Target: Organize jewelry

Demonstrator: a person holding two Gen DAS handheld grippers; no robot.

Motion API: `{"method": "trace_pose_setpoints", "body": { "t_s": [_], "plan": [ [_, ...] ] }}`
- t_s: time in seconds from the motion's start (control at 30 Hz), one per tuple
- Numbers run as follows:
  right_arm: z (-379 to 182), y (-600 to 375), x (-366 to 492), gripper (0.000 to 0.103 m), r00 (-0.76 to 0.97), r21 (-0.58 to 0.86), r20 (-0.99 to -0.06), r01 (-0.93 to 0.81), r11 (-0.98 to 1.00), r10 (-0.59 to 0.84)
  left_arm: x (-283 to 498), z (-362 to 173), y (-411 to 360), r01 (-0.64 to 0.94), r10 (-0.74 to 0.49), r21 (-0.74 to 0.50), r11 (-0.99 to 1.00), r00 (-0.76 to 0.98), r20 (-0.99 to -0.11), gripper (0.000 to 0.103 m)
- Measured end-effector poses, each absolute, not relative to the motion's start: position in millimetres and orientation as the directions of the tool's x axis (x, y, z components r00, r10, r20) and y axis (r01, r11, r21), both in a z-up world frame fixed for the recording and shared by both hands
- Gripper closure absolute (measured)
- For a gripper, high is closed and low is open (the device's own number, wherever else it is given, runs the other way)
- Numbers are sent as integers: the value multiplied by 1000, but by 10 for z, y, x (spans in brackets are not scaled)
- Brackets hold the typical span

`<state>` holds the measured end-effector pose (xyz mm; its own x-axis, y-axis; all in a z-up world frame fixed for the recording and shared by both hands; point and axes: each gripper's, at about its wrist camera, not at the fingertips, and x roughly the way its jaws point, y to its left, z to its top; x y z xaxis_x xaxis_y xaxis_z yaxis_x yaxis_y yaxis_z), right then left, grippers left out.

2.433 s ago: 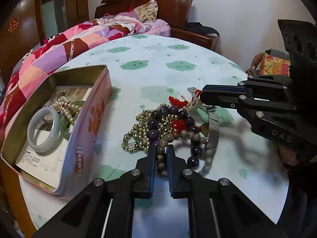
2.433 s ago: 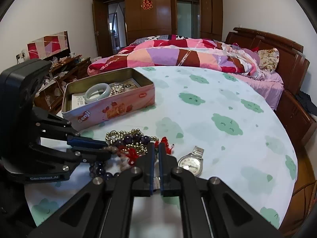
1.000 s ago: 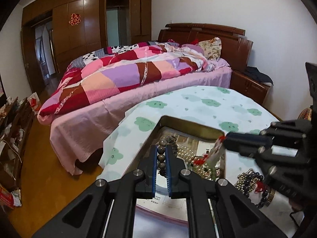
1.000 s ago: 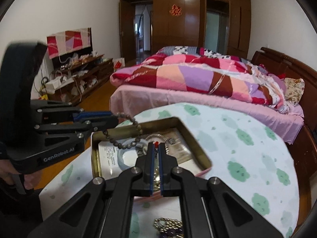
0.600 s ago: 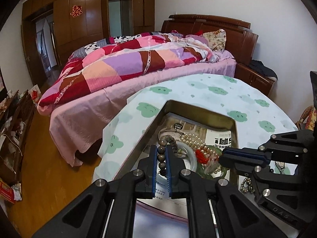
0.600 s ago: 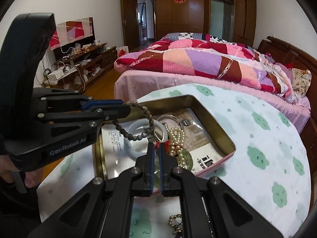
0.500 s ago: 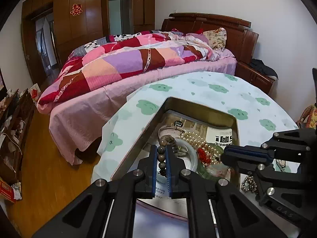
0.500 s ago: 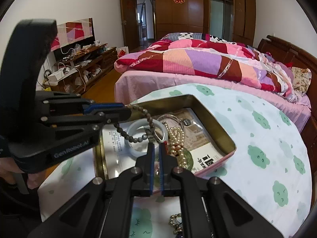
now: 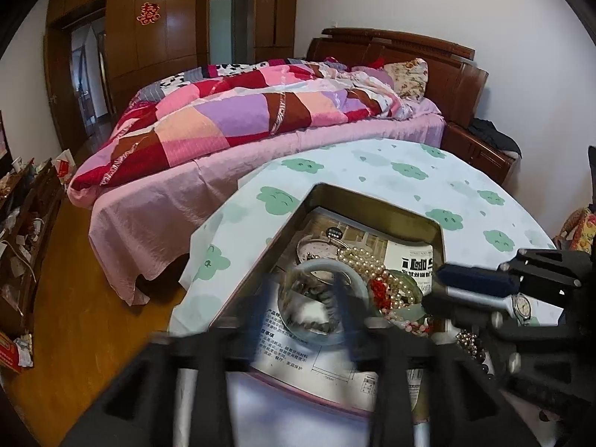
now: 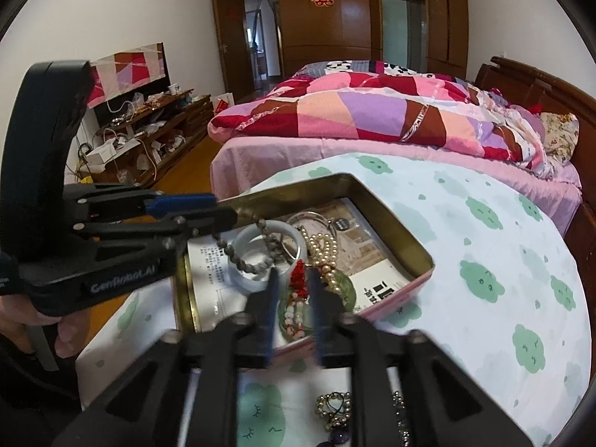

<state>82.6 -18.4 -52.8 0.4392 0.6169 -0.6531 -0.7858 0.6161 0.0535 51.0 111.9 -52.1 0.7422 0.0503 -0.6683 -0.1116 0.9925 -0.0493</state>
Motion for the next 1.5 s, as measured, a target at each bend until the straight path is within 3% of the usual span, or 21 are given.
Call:
{"method": "trace_pose_setpoints", "body": {
  "t_s": [0.03, 0.07, 0.4, 0.6, 0.83, 1.1, 1.5],
  "plan": [
    [-520, -199, 821, 50, 447, 52, -646, -784, 619, 619, 489, -505, 1111, -106, 44, -55, 993, 753, -657, 38],
    [-510, -212, 811, 48, 456, 46, -638, -782, 622, 621, 466, -485, 1092, -95, 35, -59, 994, 765, -644, 38],
    [-519, -297, 861, 48, 472, 45, -637, -766, 641, 609, 495, -507, 1063, -103, 51, -41, 994, 753, -656, 38],
    [-497, -445, 863, 42, 496, 41, -632, -745, 665, 595, 475, -507, 1050, -117, 63, -40, 992, 754, -653, 38],
    [-487, -1195, 800, 35, 581, 43, -646, -620, 783, 496, 423, -478, 842, -106, 72, -13, 994, 763, -642, 38],
    [-679, -2073, 837, 33, 618, 102, -710, -384, 918, 338, 275, -469, 291, 2, 32, 54, 999, 778, -627, 38],
    [-959, -1863, 861, 33, 575, 68, -769, -361, 930, 279, 177, -615, -97, 88, -21, 71, 994, 758, -652, 38]
  ]
}}
